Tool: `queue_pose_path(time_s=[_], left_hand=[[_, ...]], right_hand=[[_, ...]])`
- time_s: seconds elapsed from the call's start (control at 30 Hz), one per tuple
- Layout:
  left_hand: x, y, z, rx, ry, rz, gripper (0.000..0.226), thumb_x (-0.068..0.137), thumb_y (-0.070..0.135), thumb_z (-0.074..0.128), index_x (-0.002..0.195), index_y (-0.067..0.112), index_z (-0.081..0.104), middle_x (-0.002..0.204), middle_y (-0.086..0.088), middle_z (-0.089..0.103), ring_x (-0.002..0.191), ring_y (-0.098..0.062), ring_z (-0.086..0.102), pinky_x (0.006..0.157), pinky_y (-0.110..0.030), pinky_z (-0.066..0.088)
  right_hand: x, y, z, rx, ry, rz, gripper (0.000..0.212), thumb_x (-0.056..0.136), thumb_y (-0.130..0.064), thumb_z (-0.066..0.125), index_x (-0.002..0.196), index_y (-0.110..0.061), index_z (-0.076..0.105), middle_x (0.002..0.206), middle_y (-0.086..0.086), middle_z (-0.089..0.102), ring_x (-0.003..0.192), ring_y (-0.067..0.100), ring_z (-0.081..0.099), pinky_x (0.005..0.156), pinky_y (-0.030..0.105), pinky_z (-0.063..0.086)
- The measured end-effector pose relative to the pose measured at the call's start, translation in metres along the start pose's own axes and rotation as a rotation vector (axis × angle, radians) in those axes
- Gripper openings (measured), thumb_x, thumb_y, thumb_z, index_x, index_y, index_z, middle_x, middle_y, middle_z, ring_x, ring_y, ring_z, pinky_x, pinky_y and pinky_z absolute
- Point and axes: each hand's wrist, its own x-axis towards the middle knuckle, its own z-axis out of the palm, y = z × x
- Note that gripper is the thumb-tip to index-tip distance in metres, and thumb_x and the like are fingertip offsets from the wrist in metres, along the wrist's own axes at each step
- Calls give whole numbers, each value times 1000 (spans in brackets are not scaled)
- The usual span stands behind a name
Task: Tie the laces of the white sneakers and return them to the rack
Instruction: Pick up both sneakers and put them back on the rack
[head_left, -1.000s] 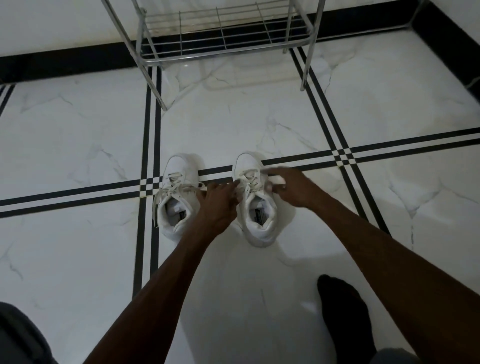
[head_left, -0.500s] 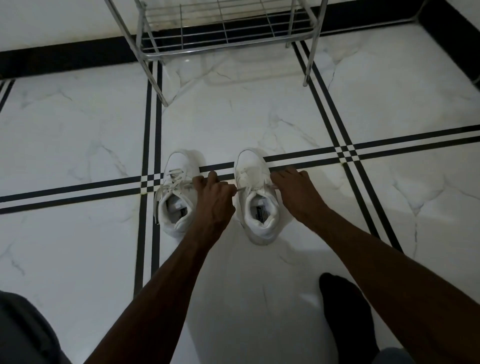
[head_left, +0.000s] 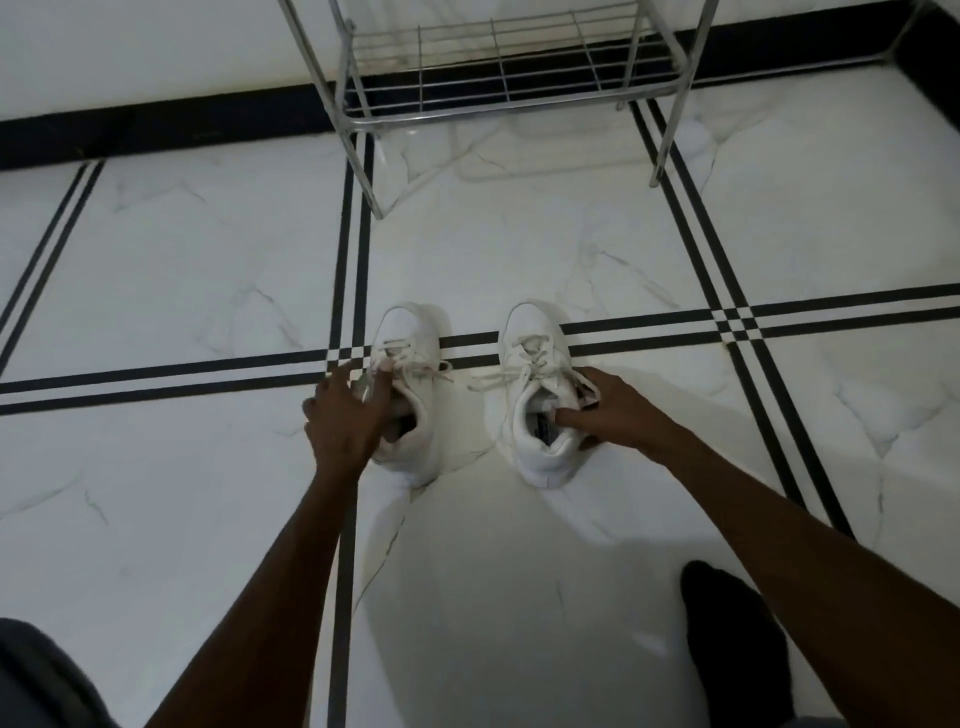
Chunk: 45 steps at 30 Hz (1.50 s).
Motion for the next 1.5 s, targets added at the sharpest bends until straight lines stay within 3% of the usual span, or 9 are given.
queue_pose_path(time_s=[0.07,0.2,0.53,0.73,0.93,1.07,1.17,1.3,1.5], left_hand=[[-6,-14,-2,-187,-208,-91,55,87,77,54,112,31,68,111,1,74,110,-25,67,103,-47,51],[-6,-32,0,-280,-323,-86,52,81,55,76,128,38,61,117,4,74,109,-19,71,91,-52,61],[-24,30,25,-375,-180,-74,47,90,36,51,136,30,59,118,0,73,107,-21,69,97,-52,57],[-35,147,-39,-407,-143,-58,52,95,25,51,146,27,52,134,-1,68,119,-21,66,105,-46,54],[-58,287,-143,-358,-128,14,47,103,13,48,150,20,49,138,-3,65,123,-20,64,98,-23,53],[-62,364,-200,-355,-123,-5,49,101,18,50,149,24,49,135,-1,67,119,-24,66,103,-45,55],[-46,413,-225,-314,-112,39,53,93,31,46,146,27,50,135,0,67,119,-23,66,103,-49,54],[4,459,-230,-330,-131,45,61,91,38,48,151,23,46,134,-5,68,116,-25,68,99,-44,57],[118,487,-199,-330,-191,26,52,103,12,49,155,18,41,138,-11,64,120,-27,65,92,-31,53]], right_hand=[[9,-6,12,-122,106,-19,50,82,-30,74,129,-21,58,114,1,69,96,14,64,60,16,50],[29,-10,32,-238,216,-28,41,77,-40,73,112,-19,64,104,3,73,97,21,67,79,32,52],[34,-29,26,-207,416,-191,22,68,-24,73,88,-15,68,75,-1,72,71,18,67,64,34,54],[-14,-133,-44,-100,447,-220,32,71,-17,76,103,-14,72,87,2,77,82,16,71,73,38,59],[-74,-273,-133,-94,446,-180,37,72,-18,79,108,-18,72,86,-5,74,78,7,66,65,14,49],[-92,-349,-186,-76,399,-170,38,72,-21,76,110,-25,70,90,-9,75,81,7,70,69,23,58],[-86,-399,-221,-110,402,-186,43,74,-19,77,116,-21,69,94,-9,73,84,6,67,66,5,48],[-46,-434,-255,-82,403,-188,46,74,-24,74,120,-22,68,103,-5,74,94,11,69,78,29,59],[64,-460,-282,-115,417,-175,42,76,-11,72,118,-14,68,102,6,75,93,18,69,77,34,59]])
